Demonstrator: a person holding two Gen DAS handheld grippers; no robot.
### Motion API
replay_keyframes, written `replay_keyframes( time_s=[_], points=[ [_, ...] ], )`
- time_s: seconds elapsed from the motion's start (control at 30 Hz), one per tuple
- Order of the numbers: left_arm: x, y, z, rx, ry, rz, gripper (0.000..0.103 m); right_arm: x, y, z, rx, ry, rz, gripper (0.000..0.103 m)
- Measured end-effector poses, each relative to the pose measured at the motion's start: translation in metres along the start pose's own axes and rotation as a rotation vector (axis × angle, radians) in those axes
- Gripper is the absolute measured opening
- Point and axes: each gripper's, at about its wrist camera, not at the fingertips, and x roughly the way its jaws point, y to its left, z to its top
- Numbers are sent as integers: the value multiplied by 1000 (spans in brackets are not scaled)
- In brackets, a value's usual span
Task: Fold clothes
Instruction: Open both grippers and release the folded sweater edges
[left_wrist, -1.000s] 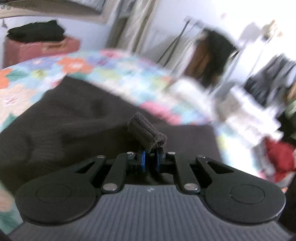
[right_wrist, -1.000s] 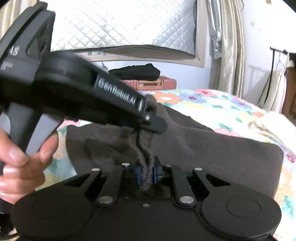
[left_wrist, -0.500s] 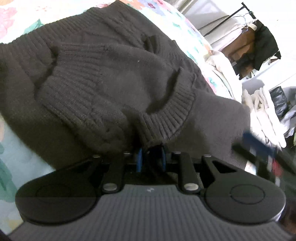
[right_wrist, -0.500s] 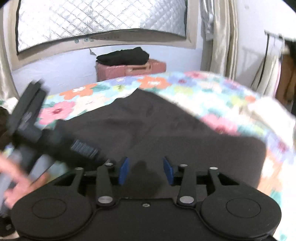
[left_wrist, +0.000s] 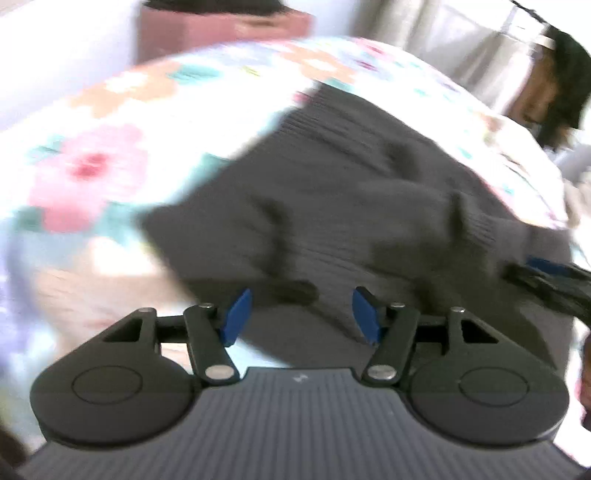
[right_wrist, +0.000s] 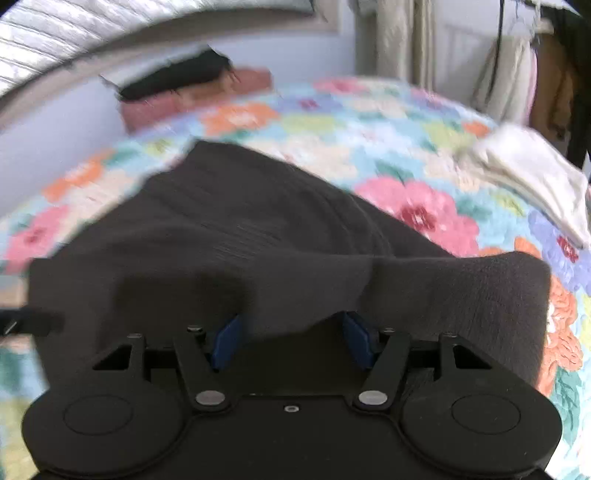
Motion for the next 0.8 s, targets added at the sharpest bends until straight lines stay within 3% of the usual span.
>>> replay_keyframes(
  time_s=[0.1, 0.27, 0.33, 0.4, 0.47, 0.5, 0.6, 0.67, 0.7, 0.77, 0.8],
  points=[
    [-2, 29, 7, -70, -5, 19, 65, -30, 12, -19, -21, -26, 70, 67],
    [11, 47, 6, -140, 8, -23, 73, -61, 21, -50, -64, -30, 69, 67],
    [24, 43, 4, -151, 30, -38, 83, -62, 17, -55, -38, -24, 72, 67],
    [41, 41, 3, -174, 43, 15, 92, -66, 12, -58, 2, -27, 87, 67],
    [52, 43, 5, -250, 21, 116, 92, -68, 13, -62, 13, -34, 117, 67],
    [56, 45, 5, -287, 0, 131, 92, -70, 14, -64, 17, -38, 133, 67],
    [61, 50, 3, -315, -72, 41, 96, -60, 26, -72, -29, -3, 173, 67],
    [60, 50, 2, -316, -109, -5, 71, -36, 33, -80, -84, 90, 203, 69],
    [57, 50, 2, -323, -123, -17, 52, -27, 34, -84, -94, 109, 187, 69],
    [52, 51, 3, -336, -144, -71, 40, -21, 36, -87, -101, 113, 166, 71],
    [50, 52, 2, -345, -143, -87, 28, -23, 38, -85, -102, 105, 172, 76]
  ],
)
